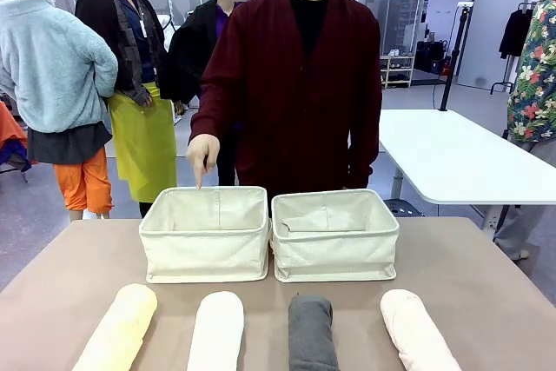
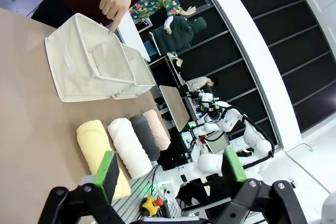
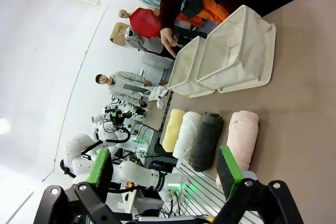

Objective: Divide the towels into two baskets.
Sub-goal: Pick up one hotel-folded towel and place it in the Fabric basket indicated by the person.

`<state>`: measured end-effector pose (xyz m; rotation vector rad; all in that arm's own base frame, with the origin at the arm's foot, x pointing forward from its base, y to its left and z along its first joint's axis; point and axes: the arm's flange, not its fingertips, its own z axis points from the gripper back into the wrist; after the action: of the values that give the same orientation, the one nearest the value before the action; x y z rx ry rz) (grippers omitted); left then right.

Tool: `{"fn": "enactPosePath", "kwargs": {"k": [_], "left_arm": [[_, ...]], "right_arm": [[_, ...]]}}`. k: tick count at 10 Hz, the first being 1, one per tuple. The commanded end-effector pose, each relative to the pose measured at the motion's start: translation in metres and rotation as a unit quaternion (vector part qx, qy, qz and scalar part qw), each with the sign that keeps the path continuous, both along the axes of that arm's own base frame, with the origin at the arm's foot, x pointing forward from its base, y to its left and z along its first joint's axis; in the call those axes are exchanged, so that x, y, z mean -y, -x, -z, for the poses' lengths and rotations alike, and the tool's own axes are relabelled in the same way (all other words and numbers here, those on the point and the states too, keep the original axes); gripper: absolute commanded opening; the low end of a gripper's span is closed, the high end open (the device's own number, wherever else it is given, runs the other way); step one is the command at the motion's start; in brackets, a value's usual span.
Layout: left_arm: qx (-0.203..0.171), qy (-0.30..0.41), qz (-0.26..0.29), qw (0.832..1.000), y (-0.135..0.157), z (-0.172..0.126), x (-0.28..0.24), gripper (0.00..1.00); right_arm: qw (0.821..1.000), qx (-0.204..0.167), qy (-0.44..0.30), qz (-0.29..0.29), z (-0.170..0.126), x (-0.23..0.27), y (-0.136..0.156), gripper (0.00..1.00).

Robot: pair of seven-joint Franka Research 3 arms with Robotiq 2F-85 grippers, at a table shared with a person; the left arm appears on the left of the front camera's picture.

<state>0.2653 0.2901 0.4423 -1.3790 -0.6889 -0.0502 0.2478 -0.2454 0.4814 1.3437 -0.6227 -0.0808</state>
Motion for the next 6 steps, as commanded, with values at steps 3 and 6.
{"fn": "enactPosePath", "kwargs": {"k": [3, 6], "left_arm": [[0.0, 0.0, 0.0, 1.0, 0.0, 0.0, 0.0, 1.0], [-0.046, -0.139, 0.077, 0.986, -0.015, -0.026, 0.075, 1.0]], "right_arm": [[1.0, 0.006, 0.0, -0.001, -0.003, 0.001, 0.003, 1.0], [1.0, 0.006, 0.0, -0.001, -0.003, 0.001, 0.003, 1.0]]}}
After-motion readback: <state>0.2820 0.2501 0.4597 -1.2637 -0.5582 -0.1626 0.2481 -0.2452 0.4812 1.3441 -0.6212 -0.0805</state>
